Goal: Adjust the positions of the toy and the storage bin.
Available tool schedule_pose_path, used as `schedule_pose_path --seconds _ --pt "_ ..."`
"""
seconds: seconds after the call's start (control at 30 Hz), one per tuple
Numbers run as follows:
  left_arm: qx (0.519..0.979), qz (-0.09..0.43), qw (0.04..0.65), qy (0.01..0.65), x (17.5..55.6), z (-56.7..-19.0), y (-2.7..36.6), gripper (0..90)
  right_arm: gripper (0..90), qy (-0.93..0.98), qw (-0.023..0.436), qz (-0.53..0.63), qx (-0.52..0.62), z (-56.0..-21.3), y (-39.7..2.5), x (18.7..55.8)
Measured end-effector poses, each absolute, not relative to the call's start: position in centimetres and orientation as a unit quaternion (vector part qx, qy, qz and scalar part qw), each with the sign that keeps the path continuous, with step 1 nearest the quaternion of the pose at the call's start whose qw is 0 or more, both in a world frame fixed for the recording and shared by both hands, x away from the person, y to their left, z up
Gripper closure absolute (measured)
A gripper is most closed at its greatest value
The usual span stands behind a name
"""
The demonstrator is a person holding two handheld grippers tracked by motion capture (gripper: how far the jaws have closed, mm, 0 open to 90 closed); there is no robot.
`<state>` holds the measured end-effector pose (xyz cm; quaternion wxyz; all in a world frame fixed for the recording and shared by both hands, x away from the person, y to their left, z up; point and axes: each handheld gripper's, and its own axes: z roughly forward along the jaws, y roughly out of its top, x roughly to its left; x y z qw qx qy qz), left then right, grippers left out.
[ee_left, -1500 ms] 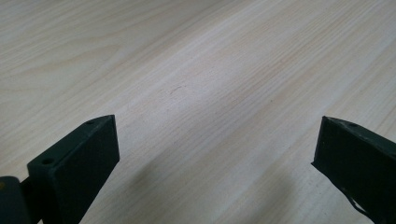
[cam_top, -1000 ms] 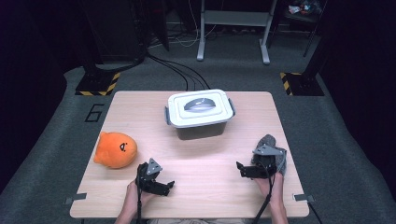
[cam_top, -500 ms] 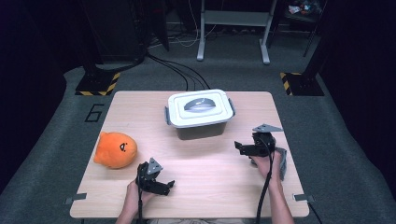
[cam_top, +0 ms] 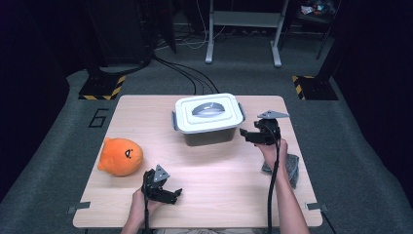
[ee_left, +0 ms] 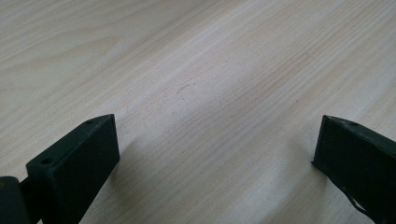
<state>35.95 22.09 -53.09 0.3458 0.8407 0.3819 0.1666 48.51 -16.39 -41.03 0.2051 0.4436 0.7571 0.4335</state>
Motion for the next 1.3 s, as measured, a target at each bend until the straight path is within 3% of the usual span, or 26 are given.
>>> schedule_pose_path --seconds 0.17,0.53,1.3 --pt "0.841 0.166 0.346 0.382 36.0 -53.1 22.1 0.0 40.1 0.755 0.207 0.433 0.446 -40.2 -15.6 50.3" --pt "0.841 0.167 0.346 0.382 35.9 -53.1 22.1 0.0 52.1 0.751 0.197 0.432 0.459 -40.0 -14.7 53.2" --pt "0.841 0.167 0.346 0.381 35.9 -53.1 22.1 0.1 56.3 0.763 0.181 0.403 0.471 -40.2 -13.8 53.3"
